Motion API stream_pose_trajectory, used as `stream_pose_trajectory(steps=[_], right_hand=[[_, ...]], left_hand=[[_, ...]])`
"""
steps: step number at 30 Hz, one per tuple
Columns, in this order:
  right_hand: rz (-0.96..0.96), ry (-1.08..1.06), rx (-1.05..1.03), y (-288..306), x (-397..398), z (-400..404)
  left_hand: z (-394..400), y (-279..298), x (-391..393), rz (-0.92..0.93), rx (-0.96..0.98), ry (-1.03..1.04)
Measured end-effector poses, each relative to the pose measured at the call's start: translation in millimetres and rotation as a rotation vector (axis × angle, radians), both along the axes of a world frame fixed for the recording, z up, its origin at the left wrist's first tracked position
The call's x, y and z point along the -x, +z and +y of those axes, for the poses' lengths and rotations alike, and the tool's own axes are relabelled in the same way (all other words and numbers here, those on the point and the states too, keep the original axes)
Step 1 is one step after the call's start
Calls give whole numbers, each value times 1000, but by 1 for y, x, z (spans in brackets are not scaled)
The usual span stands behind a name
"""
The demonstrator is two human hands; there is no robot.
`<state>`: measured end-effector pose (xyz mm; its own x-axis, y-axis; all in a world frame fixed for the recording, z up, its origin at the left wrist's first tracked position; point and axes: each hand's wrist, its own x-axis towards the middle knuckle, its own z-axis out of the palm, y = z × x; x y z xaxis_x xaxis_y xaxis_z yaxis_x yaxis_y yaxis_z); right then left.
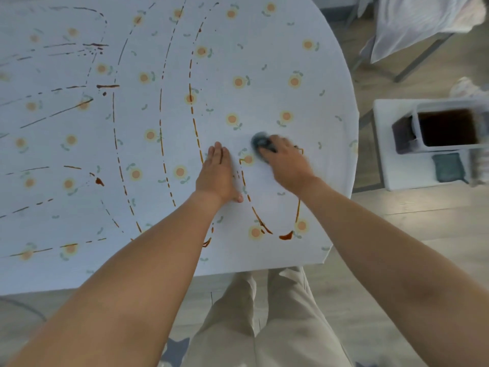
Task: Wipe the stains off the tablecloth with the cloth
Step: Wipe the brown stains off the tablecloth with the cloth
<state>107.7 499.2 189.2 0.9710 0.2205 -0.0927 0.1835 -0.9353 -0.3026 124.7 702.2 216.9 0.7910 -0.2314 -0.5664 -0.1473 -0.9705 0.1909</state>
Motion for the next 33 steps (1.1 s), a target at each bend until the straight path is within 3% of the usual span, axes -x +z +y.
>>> stream_pose_trajectory(steps=[4,6,8,12,15,17,19,22,24,29,31,33], right_hand=[[10,-746,-117,-4,8,-21],[34,-843,-131,3,-1,8],[74,-699,-225,8,-10,46],[126,-112,-154,12,1,97],[10,-80,-84,8,23,56],[-40,-315,-56,0,39,7],[-22,-723,-107,-3,49,-35],[-36,-1108,-167,0,48,-38],[-36,-1030,-235,6,45,-2],[82,-198,-172,0,61,70],[92,-175,-139,-2,70,43],[49,-416,-123,-5,92,1]], left_hand=[[1,-2,9,-3,-19,-28],[4,-1,24,4,-39,-51],[9,-1,35,7,-51,-69],[12,0,36,-12,-41,-62],[11,-1,37,-14,-22,-55],[13,-4,37,-8,-3,-57],[16,-7,38,-13,2,-51],[16,-9,38,-18,10,-42],[15,-9,39,-32,9,-34],[16,-5,41,-48,-5,-33],[14,-4,40,-68,-20,-53],[12,-3,44,-75,-44,-65]])
